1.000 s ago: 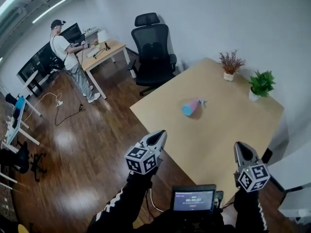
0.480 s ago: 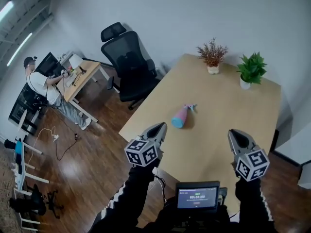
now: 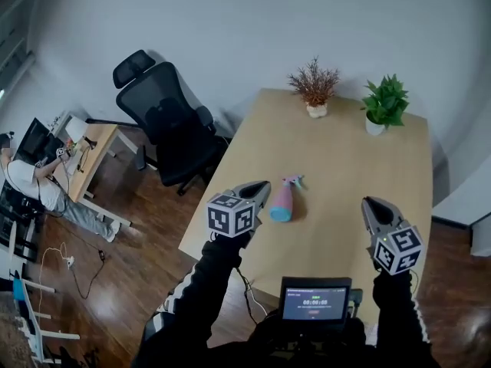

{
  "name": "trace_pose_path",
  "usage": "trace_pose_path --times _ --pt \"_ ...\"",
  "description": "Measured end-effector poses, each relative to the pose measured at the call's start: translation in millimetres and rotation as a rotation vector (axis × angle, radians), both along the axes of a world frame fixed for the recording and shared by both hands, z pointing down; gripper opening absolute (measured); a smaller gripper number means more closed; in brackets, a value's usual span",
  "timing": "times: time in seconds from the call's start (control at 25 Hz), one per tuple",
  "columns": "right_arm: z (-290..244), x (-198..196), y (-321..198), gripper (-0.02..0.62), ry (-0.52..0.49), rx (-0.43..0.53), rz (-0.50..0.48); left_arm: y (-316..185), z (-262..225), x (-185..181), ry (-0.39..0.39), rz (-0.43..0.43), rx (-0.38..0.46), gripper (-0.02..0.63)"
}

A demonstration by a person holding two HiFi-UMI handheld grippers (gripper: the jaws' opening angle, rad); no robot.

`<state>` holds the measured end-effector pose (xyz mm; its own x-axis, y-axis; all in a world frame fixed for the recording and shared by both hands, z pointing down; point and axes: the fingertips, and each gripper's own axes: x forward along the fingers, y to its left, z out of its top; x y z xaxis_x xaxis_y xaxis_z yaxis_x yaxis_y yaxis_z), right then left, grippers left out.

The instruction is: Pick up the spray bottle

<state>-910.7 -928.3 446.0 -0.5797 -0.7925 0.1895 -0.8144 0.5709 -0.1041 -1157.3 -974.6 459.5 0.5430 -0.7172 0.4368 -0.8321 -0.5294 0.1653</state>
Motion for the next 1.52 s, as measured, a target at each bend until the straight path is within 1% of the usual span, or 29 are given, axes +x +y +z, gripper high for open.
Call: trace_pose_path --times 0.08,0.2,0.24,0.32,0.36,0.4,0.44,0.52,0.56,0.68,0.8,0.92,1.04,1.16,1.24,1.44,1.52 --pt "24 -8 -18 0.006 0.009 -0.055 0.016 -22 21 -3 0.001 0.031 -0.075 0.023" --pt "60 -9 -47 0.006 0.051 -0.134 0.044 -53 56 0 -0.025 0.063 -0.157 0.081" --pt "69 -8 -58 0.006 0.071 -0.153 0.054 -62 67 2 -0.036 0.067 -0.183 0.115" --pt "84 -7 -80 0.006 0.091 -0.191 0.058 -75 88 6 -0.053 0.056 -0.25 0.203" --pt "90 -6 -89 0.014 0.089 -0.213 0.055 -79 99 9 -0.062 0.044 -0.285 0.219" --pt "96 -5 -98 0.045 0.085 -0.233 0.049 -83 110 12 -0.075 0.033 -0.319 0.221" --pt "100 -4 -106 0.044 0.078 -0.248 0.042 -87 121 15 -0.093 0.027 -0.352 0.25" --pt "108 -5 -121 0.044 0.066 -0.268 0.027 -96 142 21 -0.135 0.028 -0.421 0.343" --pt "114 -6 -127 0.044 0.067 -0.282 0.019 -101 151 23 -0.154 0.025 -0.452 0.371" --pt "147 -5 -145 0.044 0.115 -0.346 -0.001 -117 182 32 -0.192 -0.006 -0.522 0.377" --pt "183 2 -159 0.044 0.163 -0.39 -0.015 -133 214 47 -0.203 -0.025 -0.587 0.377" --pt "201 1 -168 0.045 0.169 -0.408 -0.037 -146 243 57 -0.21 -0.026 -0.664 0.377" --pt "213 2 -177 0.045 0.166 -0.411 -0.053 -158 270 62 -0.264 -0.021 -0.729 0.39" --pt "213 1 -185 0.044 0.116 -0.4 -0.075 -167 294 63 -0.327 -0.036 -0.767 0.39" --pt "211 3 -190 0.044 0.082 -0.397 -0.073 -170 304 65 -0.347 -0.041 -0.788 0.39" --pt "217 13 -198 0.044 0.071 -0.406 -0.065 -174 312 72 -0.36 -0.025 -0.813 0.39" --pt "222 16 -198 0.044 0.068 -0.412 -0.063 -176 315 74 -0.348 -0.026 -0.815 0.388"
